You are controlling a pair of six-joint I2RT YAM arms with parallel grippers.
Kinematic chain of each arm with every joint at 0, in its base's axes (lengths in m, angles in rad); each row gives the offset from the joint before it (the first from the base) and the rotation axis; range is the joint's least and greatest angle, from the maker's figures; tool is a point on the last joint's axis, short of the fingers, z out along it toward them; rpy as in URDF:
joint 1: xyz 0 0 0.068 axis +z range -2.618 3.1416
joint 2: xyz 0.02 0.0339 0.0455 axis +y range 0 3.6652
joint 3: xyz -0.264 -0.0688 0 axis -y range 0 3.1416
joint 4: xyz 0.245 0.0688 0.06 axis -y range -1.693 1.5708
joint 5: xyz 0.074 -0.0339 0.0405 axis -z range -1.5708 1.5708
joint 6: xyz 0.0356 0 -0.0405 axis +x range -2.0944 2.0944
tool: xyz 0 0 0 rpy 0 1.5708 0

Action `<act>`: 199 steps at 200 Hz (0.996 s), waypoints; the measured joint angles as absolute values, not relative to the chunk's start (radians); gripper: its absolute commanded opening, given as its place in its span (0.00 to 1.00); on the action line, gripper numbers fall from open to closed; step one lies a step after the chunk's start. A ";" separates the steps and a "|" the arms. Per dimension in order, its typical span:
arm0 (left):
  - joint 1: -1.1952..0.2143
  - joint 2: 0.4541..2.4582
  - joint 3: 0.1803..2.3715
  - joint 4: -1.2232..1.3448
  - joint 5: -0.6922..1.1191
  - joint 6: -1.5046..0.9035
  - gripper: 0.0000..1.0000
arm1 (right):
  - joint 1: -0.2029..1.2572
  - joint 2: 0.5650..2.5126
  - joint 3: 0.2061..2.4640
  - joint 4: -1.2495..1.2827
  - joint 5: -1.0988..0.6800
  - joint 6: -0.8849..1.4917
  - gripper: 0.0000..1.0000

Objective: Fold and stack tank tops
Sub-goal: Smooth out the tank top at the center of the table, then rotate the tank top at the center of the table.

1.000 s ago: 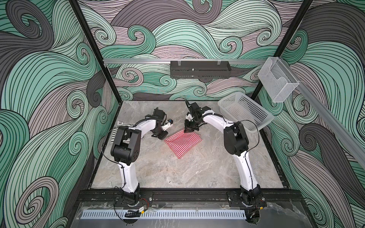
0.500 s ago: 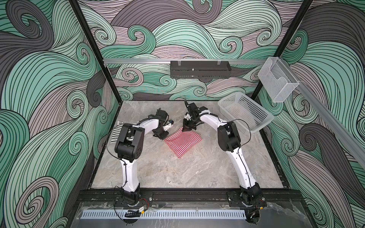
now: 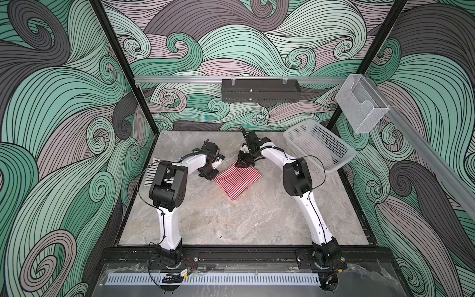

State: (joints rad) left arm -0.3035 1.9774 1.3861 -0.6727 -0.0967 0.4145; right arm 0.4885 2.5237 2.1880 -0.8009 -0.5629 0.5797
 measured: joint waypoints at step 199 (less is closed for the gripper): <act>-0.558 2.033 1.443 -0.739 -0.024 0.434 0.21 | 0.565 1.953 1.204 -0.361 -0.450 0.719 0.25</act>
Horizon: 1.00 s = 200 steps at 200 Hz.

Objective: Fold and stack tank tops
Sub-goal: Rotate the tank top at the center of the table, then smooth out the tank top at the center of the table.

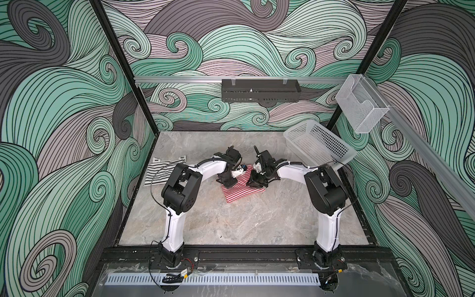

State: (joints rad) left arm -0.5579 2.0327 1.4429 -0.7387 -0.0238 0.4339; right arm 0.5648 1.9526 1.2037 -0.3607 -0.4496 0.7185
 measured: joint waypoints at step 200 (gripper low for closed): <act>-0.561 1.727 1.145 -0.796 0.064 0.493 0.21 | 0.426 1.884 1.002 -0.063 -0.508 0.935 0.19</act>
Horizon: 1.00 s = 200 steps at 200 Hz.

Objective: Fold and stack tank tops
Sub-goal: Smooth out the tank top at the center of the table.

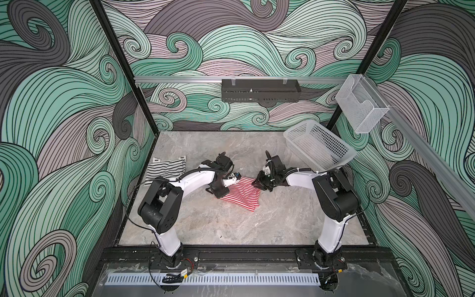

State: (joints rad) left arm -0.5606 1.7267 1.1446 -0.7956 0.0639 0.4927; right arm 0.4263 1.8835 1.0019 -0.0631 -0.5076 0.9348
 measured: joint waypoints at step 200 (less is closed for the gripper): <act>-0.566 1.878 1.368 -0.833 0.216 0.508 0.21 | 0.510 1.685 0.787 -0.131 -0.530 0.878 0.23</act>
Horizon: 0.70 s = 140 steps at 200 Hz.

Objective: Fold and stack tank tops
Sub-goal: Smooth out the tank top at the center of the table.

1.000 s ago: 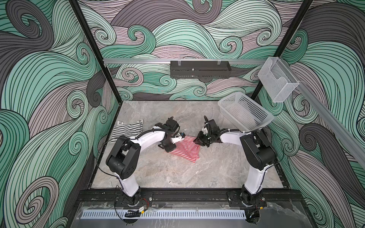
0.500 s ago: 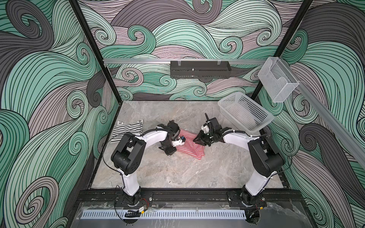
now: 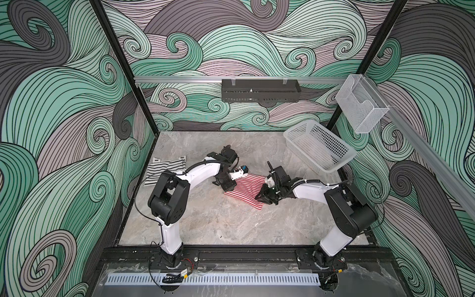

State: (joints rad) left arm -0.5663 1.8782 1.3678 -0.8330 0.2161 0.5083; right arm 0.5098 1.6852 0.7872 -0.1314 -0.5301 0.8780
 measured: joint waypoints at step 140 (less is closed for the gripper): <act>-0.515 1.758 1.273 -0.799 0.153 0.468 0.22 | 0.508 1.610 0.954 -0.372 -0.419 0.773 0.23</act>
